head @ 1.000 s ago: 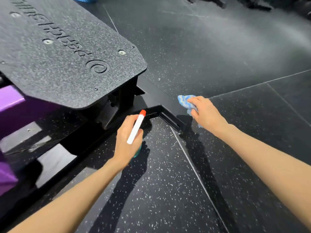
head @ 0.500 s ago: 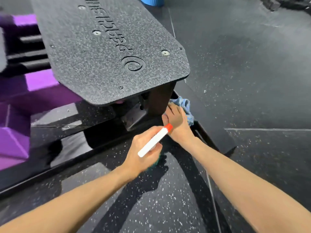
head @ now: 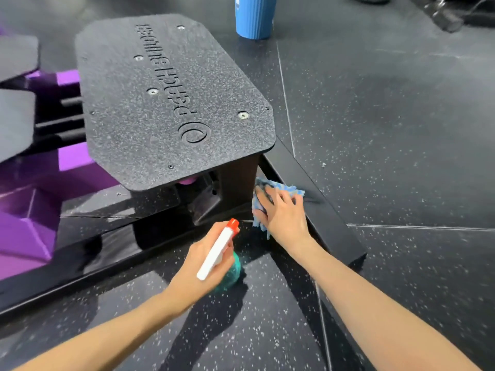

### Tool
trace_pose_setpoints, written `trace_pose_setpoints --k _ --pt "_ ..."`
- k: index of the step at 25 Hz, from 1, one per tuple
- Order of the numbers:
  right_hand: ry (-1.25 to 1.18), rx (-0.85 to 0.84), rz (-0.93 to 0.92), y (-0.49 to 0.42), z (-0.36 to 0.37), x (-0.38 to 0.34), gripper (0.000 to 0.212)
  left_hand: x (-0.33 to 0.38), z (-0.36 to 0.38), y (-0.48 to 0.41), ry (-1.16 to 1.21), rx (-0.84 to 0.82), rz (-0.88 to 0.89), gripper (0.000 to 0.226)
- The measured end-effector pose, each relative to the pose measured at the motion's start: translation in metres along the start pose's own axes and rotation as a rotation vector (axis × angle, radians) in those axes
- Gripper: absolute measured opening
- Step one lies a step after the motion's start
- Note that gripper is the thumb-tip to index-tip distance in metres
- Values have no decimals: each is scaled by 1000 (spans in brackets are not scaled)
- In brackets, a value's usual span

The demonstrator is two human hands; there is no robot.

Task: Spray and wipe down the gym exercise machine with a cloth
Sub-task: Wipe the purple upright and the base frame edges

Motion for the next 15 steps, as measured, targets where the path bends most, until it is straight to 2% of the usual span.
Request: trace_pose_setpoints --k 2,5,8,10,13,15 --pt "146 -25 178 20 8 42 60 -2 1 2 23 57 -10 31" --pt "120 -66 453 75 21 79 82 -3 9 1 28 158 -49 35" --pt "23 -126 569 123 32 84 85 3 28 4 -79 84 -50 36" --pt "-45 -200 610 118 34 89 88 6 35 8 -164 25 -55 36" --pt "-213 -228 575 67 28 96 91 13 48 10 -296 -11 -40 44" --pt "-233 -193 553 48 29 96 87 17 47 8 -302 -15 -11 47"
Point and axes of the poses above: each hand's wrist, its own y-axis away from the middle knuckle, its own z-axis out of the palm, x = y × z, the point moved 9 cm from there along -y, towards the middle knuckle, and after that the axes turned 10 degrees about -x, right-handed, at the moved point
